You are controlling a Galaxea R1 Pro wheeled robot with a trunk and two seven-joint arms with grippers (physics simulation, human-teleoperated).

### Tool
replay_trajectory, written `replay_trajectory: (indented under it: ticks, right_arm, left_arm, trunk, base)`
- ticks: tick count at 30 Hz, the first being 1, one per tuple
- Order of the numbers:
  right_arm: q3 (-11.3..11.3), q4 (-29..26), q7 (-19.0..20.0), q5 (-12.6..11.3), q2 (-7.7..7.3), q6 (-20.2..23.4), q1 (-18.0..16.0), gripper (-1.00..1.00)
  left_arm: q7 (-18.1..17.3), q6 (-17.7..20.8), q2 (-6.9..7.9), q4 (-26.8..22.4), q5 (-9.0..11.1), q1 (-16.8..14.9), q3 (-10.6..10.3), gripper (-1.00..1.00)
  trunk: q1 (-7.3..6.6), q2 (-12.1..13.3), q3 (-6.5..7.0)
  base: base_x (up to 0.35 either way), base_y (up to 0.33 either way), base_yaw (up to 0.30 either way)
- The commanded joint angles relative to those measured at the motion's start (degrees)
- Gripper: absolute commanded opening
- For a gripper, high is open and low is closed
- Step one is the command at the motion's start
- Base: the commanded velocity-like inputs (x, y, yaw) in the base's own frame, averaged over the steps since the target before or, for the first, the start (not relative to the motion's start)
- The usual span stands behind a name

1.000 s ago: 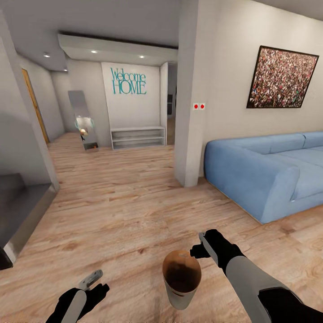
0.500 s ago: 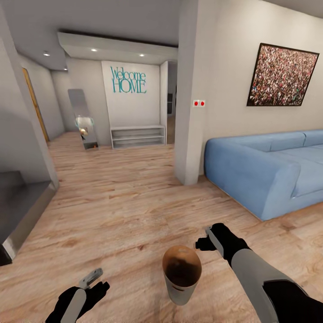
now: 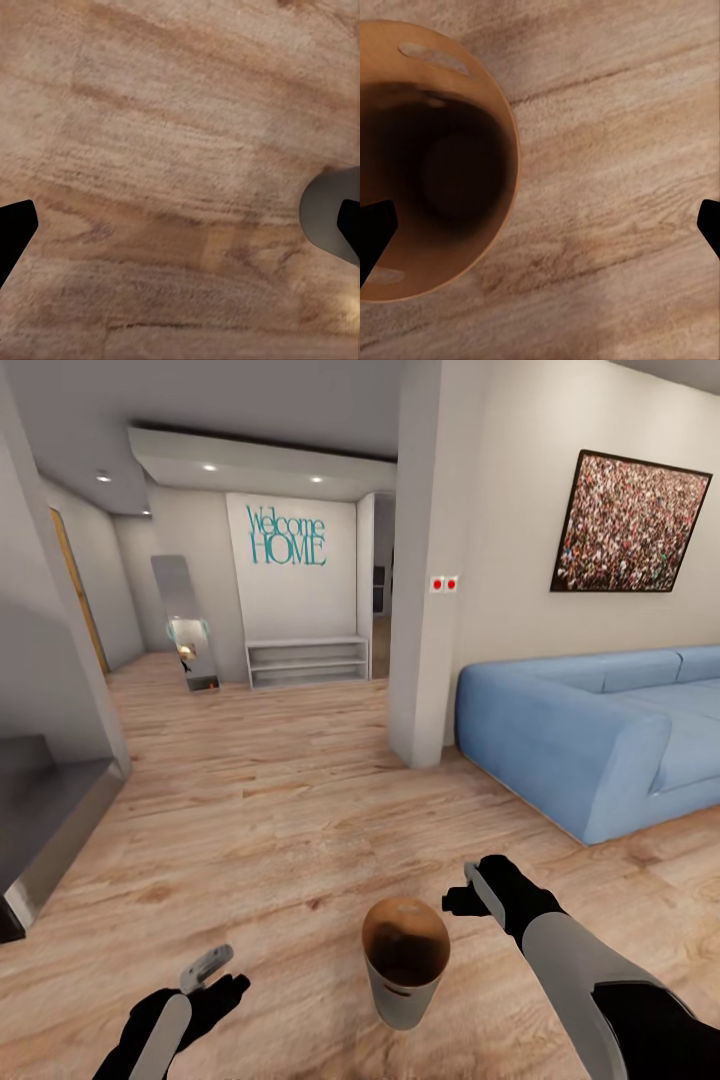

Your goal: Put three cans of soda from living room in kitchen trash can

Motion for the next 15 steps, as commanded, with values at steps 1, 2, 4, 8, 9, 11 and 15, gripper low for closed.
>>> replay_trajectory:
  ticks: [1, 2, 4, 8, 9, 11, 15]
  right_arm:
    - [0.0, 0.0, 0.0, 0.0, 0.00, 0.0, 0.0, 1.00]
    - [0.0, 0.0, 0.0, 0.0, 0.00, 0.0, 0.0, 1.00]
    - [0.0, 0.0, 0.0, 0.0, 0.00, 0.0, 0.0, 1.00]
    - [0.0, 0.0, 0.0, 0.0, 0.01, 0.0, 0.0, 1.00]
    - [0.0, 0.0, 0.0, 0.0, -0.01, 0.0, 0.0, 1.00]
    - [0.0, 0.0, 0.0, 0.0, -0.02, 0.0, 0.0, 1.00]
    - [0.0, 0.0, 0.0, 0.0, 0.00, 0.0, 0.0, 1.00]
  left_arm:
    - [0.0, 0.0, 0.00, 0.1, 0.0, 0.0, 0.0, 1.00]
    - [0.0, 0.0, 0.00, 0.1, 0.0, 0.0, 0.0, 1.00]
    - [0.0, 0.0, 0.00, 0.4, -0.1, 0.0, 0.0, 1.00]
    - [-0.2, -0.3, 0.06, 1.4, -0.1, 0.0, 0.0, 1.00]
    - [-0.3, -0.4, 0.10, 1.6, -0.2, 0.1, 0.0, 1.00]
    - [-0.6, -1.0, 0.27, 3.0, -0.6, 0.4, -0.1, 1.00]
    - [-0.7, -2.6, 0.73, 5.3, -1.3, 0.7, -0.3, 1.00]
  trunk:
    - [0.23, -0.4, -0.18]
    - [0.44, -0.8, -0.36]
    - [0.88, -1.6, -0.72]
    - [0.94, -1.6, -1.17]
    - [0.94, -1.6, -1.17]
    - [0.94, -1.6, -1.17]
    - [0.94, -1.6, -1.17]
  base:
    - [0.000, 0.000, 0.000]
    - [0.000, 0.000, 0.000]
    - [0.000, 0.000, 0.000]
    - [0.000, 0.000, 0.000]
    - [0.000, 0.000, 0.000]
    - [0.000, 0.000, 0.000]
    - [0.039, 0.000, 0.000]
